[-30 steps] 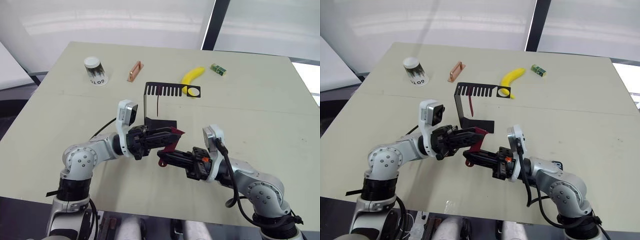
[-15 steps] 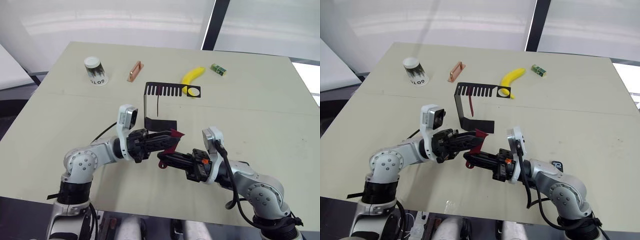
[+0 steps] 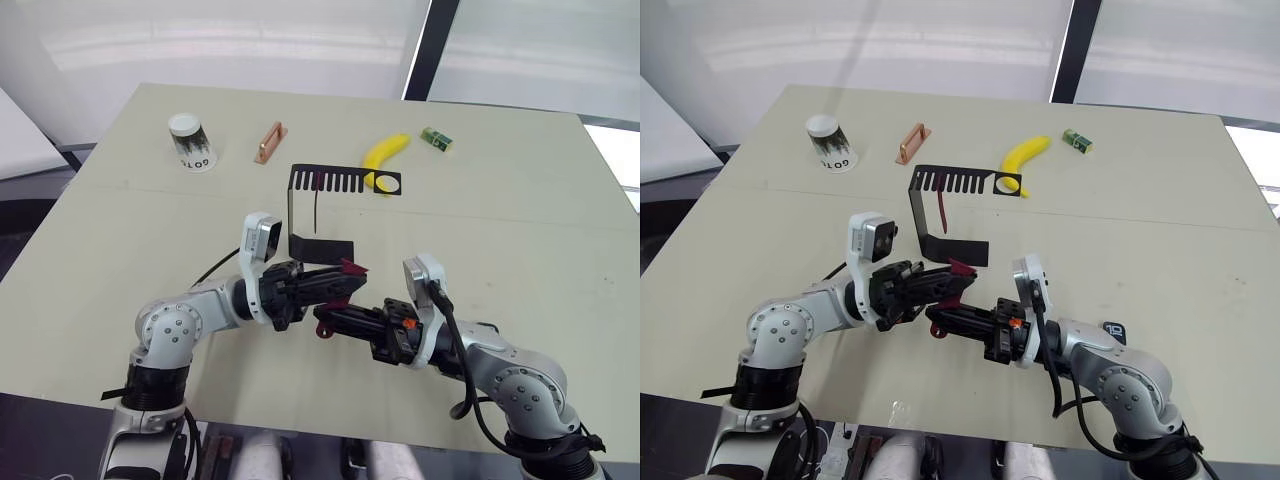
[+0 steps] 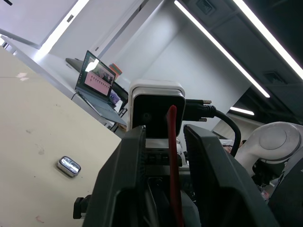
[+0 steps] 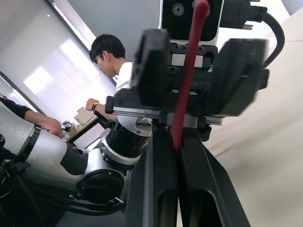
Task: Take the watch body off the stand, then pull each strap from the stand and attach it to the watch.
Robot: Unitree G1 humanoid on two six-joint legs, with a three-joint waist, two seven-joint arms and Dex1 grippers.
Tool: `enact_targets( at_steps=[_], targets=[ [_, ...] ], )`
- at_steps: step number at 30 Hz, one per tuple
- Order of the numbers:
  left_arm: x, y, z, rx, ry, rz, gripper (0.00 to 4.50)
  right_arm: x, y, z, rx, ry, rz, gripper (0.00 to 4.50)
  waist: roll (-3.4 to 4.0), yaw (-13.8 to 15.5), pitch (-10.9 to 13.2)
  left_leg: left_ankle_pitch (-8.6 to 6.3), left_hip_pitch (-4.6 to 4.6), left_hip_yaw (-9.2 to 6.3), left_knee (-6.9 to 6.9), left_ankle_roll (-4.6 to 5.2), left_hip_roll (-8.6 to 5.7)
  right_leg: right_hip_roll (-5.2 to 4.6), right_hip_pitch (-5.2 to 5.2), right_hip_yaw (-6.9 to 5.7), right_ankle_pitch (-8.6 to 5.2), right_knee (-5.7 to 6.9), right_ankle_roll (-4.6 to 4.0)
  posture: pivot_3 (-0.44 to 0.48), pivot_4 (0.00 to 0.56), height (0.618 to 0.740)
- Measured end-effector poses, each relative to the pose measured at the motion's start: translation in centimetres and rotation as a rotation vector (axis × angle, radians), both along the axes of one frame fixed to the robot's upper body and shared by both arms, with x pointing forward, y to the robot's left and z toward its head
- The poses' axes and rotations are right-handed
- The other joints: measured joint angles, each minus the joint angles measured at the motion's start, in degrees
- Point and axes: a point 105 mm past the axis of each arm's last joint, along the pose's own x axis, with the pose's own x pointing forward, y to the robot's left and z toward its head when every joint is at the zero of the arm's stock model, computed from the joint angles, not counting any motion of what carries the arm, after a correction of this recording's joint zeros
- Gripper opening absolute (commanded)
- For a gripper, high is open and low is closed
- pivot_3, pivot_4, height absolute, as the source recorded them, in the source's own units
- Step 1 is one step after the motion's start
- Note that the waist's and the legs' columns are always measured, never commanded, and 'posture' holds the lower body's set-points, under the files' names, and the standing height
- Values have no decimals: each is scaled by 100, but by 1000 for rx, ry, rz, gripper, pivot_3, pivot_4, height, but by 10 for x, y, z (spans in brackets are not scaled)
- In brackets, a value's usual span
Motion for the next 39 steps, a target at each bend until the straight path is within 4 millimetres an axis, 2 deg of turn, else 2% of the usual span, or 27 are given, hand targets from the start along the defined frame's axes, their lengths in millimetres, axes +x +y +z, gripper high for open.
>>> enact_targets(
  at_steps=[11,14,17,19,21,22,25,28,30,32,34,39],
  targets=[
    [0,0,-1,-13,5,11,52,2,0,-1,-14,-11,-14,0,0,0,0,0,0,0,0,0,0,0,0,0,0,0,0,0,150,729],
    [1,-1,0,-25,4,22,0,3,-1,-3,-42,-25,-25,843,0,2,0,0,0,0,0,0,0,0,0,0,0,0,0,0,150,729],
    [2,2,7,-45,-41,42,0,7,-5,-7,-94,-67,-61,2232,0,1,0,0,0,0,0,0,-1,0,0,0,0,0,0,0,150,729],
    [2,9,13,-39,-100,71,0,7,-16,-9,-146,-87,-85,3135,0,8,0,0,-1,0,-1,0,-1,0,0,-1,0,-2,0,0,150,729],
    [7,20,15,-2,-176,127,0,8,-35,-10,-196,-101,-137,4190,-1,14,0,0,-1,0,-2,0,-2,0,0,-2,0,-4,0,0,150,729],
    [10,31,14,43,-225,167,0,8,-50,-11,-236,-109,-184,4436,-1,19,0,0,0,1,-4,0,-3,1,0,-2,0,-7,0,0,150,729],
    [14,49,12,124,-334,227,0,7,-82,-10,-303,-167,-308,4436,-1,35,0,-1,0,1,-11,0,-3,2,1,-4,0,-12,0,0,150,729],
    [22,81,-9,295,-436,313,0,1,-136,-13,-407,-228,-558,4436,0,81,0,-1,0,6,-17,-1,-2,4,0,-3,0,-19,0,0,150,729],
    [26,93,-20,340,-461,357,0,-5,-157,-12,-441,-252,-663,4436,-1,98,-1,-1,2,6,-15,0,-2,3,2,-1,0,-19,0,0,150,729],
    [32,106,-32,386,-485,428,0,-18,-185,-16,-490,-277,-800,4436,-1,142,-1,-3,3,7,-16,0,-1,4,2,0,0,-20,0,0,150,729],
    [40,129,-43,431,-481,537,0,-34,-215,-27,-585,-276,-909,4436,-1,149,-1,-8,3,7,-20,3,2,4,2,-1,0,-26,0,0,150,729],
    [45,172,-60,486,-436,734,0,-79,-267,-57,-735,-232,-1098,4436,-1,131,-1,-18,9,9,-28,1,6,4,3,3,0,-31,0,0,150,729]
  ],
)
